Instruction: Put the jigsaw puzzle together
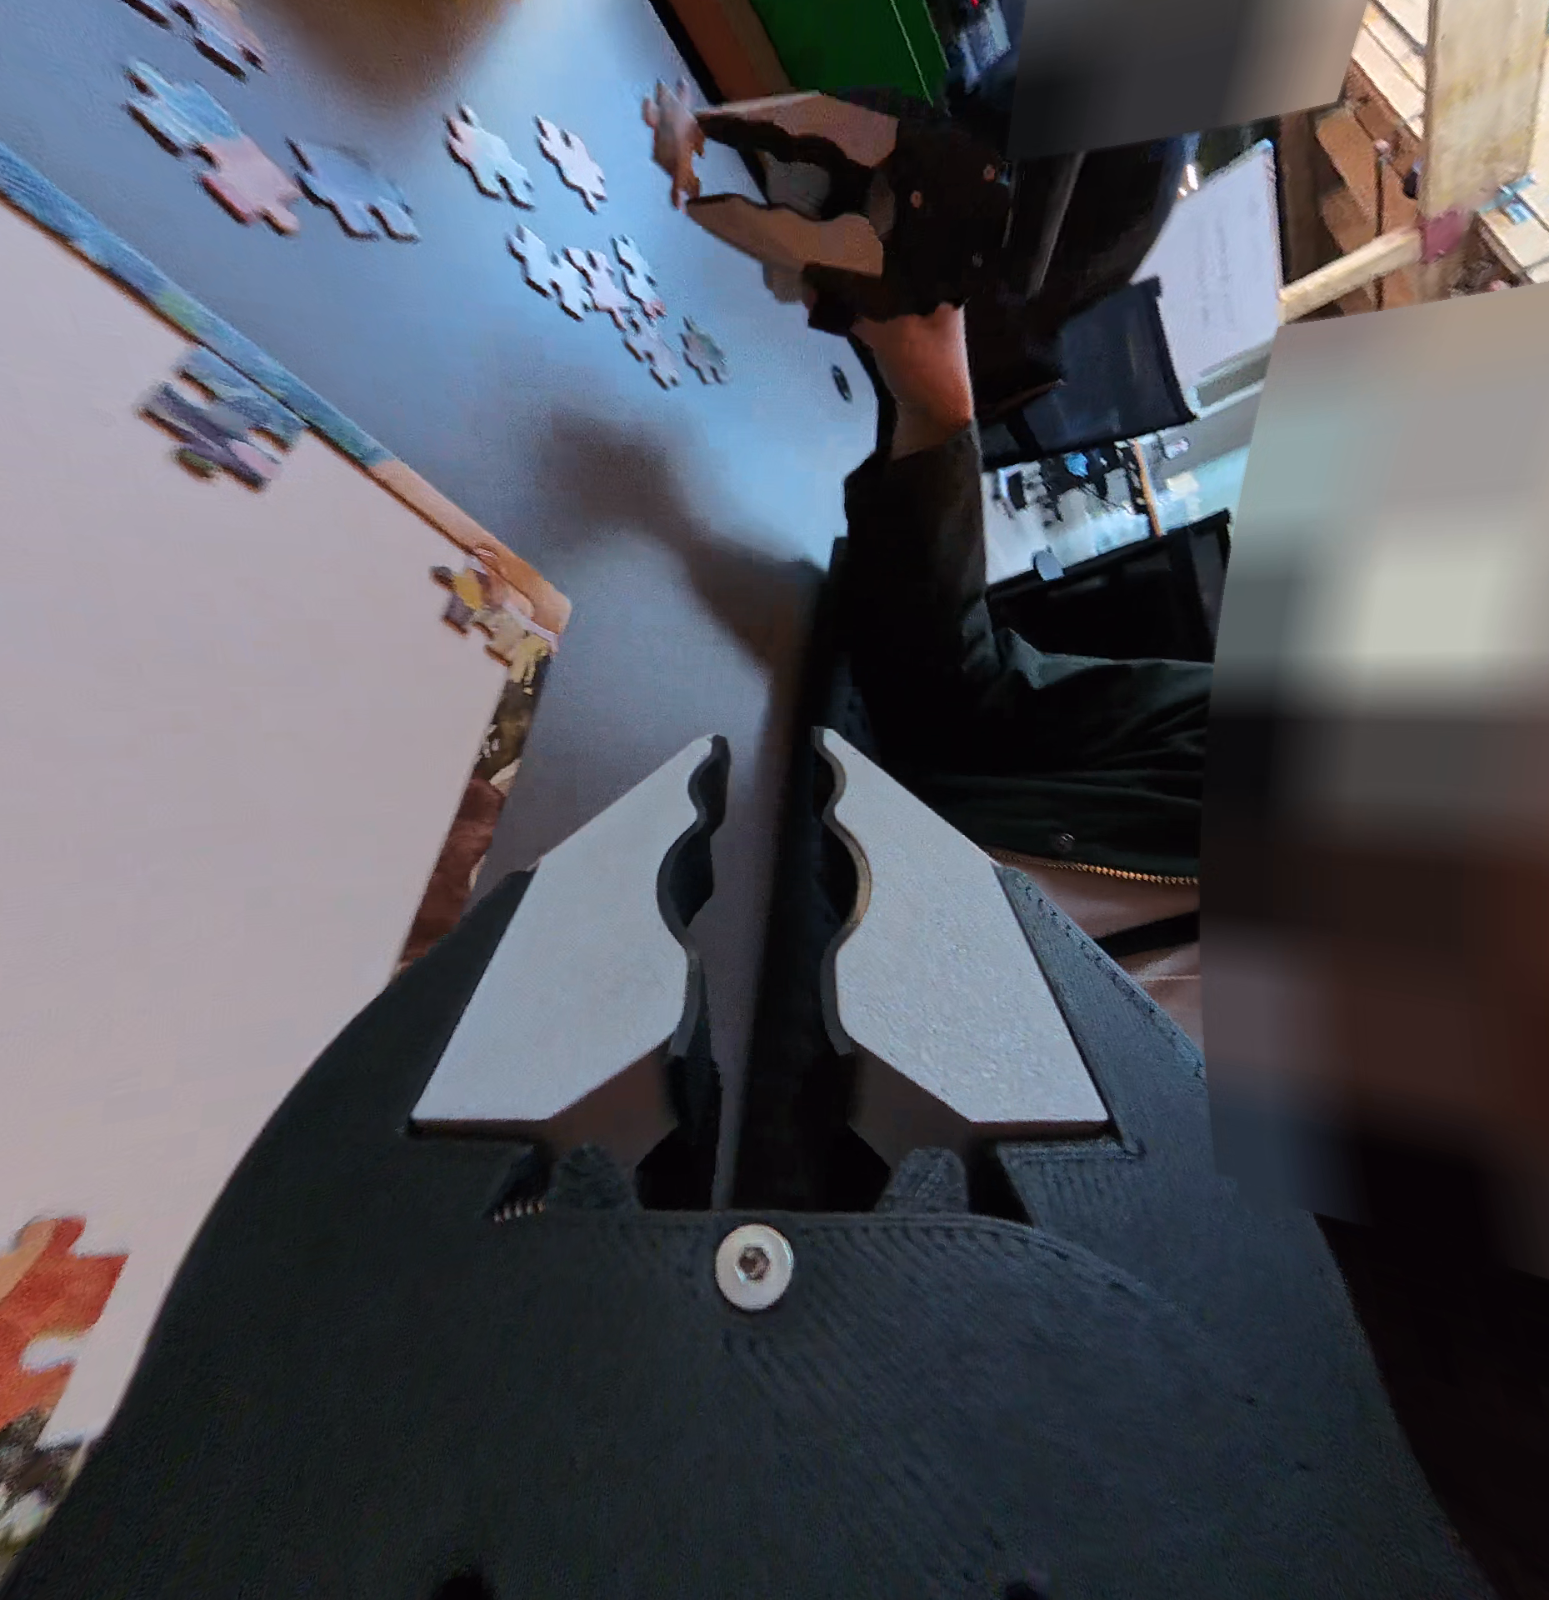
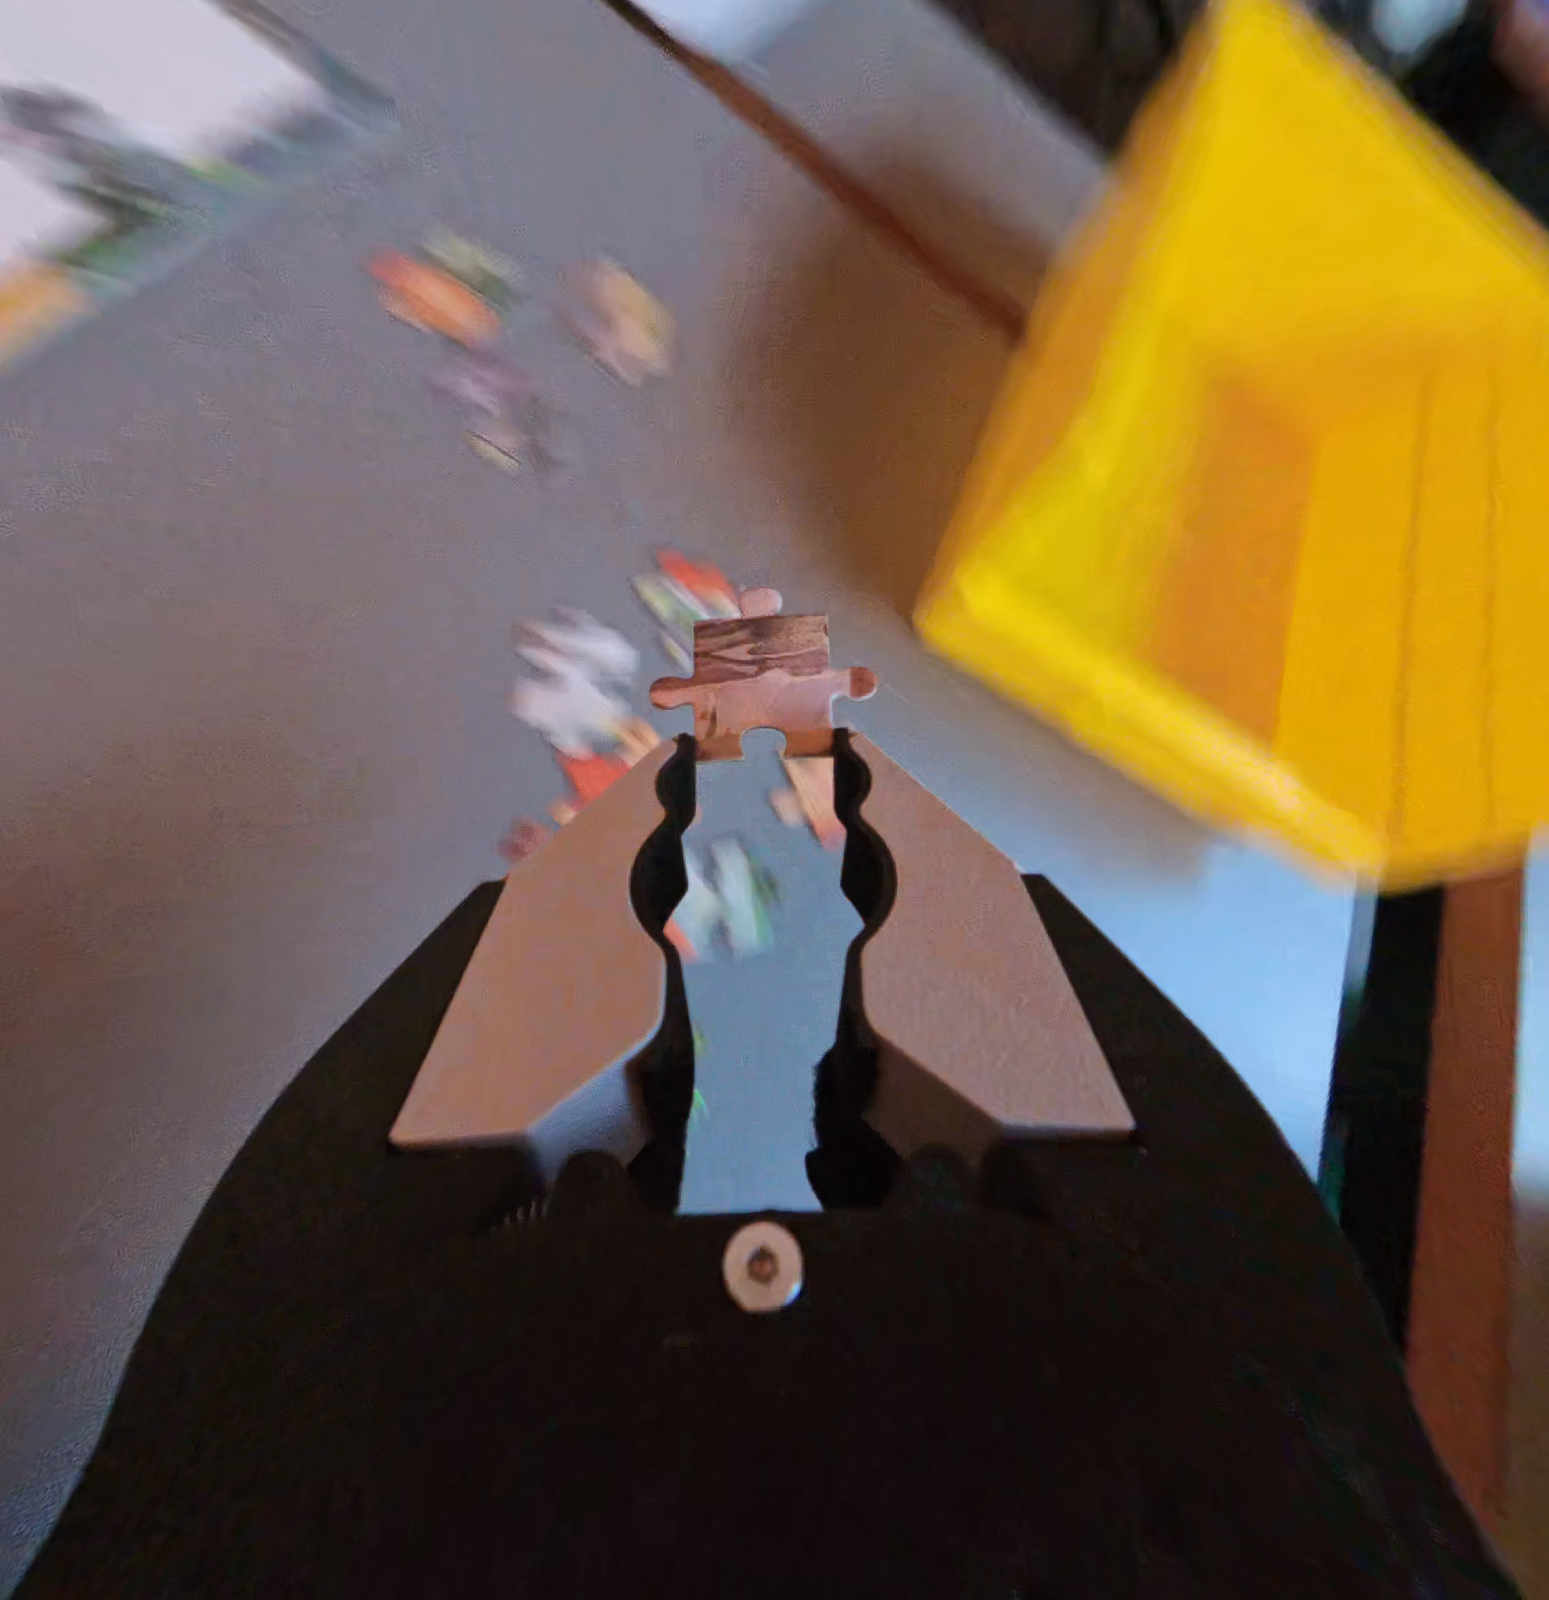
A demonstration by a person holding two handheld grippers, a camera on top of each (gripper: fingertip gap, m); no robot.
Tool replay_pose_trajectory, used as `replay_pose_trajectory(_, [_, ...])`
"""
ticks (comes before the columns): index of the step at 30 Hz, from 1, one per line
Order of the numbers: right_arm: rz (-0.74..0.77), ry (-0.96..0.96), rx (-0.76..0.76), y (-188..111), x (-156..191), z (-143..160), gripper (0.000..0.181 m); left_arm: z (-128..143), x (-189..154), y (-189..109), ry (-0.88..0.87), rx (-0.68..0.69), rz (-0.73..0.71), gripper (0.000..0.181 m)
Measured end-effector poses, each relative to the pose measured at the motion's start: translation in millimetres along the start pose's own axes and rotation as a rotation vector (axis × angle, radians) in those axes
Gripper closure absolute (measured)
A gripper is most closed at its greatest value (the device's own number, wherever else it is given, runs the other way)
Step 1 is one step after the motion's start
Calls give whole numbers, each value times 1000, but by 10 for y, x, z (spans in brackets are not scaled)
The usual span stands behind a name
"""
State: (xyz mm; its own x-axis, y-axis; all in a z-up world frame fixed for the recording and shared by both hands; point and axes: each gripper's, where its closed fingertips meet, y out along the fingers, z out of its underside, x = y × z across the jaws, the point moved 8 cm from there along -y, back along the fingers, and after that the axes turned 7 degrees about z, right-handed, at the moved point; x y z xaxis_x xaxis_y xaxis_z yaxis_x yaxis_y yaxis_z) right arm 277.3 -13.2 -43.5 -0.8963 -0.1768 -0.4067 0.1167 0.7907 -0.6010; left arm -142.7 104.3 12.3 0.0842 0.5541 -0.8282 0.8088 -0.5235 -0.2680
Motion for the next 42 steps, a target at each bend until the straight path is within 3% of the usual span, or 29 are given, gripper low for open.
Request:
replay_pose_trajectory(2, [18, 201, 156, 2, -270, 408, 150, -11, -23, -118, 9, -38, -46, 166])
replay_pose_trajectory(5, [21, 323, 230, 27, -389, 725, 150, -7, -66, -281, 11, -92, -91, 168])
replay_pose_trajectory(12, [2, 371, 283, 127, -395, 878, 143, 37, -251, -704, 54, -219, -227, 169])
replay_pose_trajectory(14, [24, 397, 218, 114, -433, 813, 134, 28, -344, -905, 117, -295, -358, 173])
replay_pose_trajectory(17, [100, 398, 59, 76, -489, 608, 126, 57, -561, -1316, 279, -434, -710, 176])
replay_pose_trajectory(20, [164, 362, -127, 7, -467, 332, 126, 265, -795, -1672, 391, -526, -992, 173])
replay_pose_trajectory(22, [151, 338, -232, -18, -384, 156, 127, 464, -856, -1884, 393, -563, -1156, 159])
replay_pose_trajectory(23, [137, 321, -278, -16, -330, 79, 127, 560, -868, -1971, 375, -559, -1212, 160])
replay_pose_trajectory(26, [111, 233, -337, 31, -168, -71, 127, 832, -834, -2146, 238, -496, -1285, 151])
replay_pose_trajectory(31, [69, 98, -283, 208, 75, -129, 127, 1218, -502, -2206, -141, -272, -1289, 150])
replay_pose_trajectory(38, [74, -15, -258, 265, 220, -169, 127, 1467, 296, -2048, -650, -69, -1068, 135])
replay_pose_trajectory(42, [73, 4, -270, 254, 193, -161, 127, 1520, 606, -2108, -793, -52, -1097, 132])
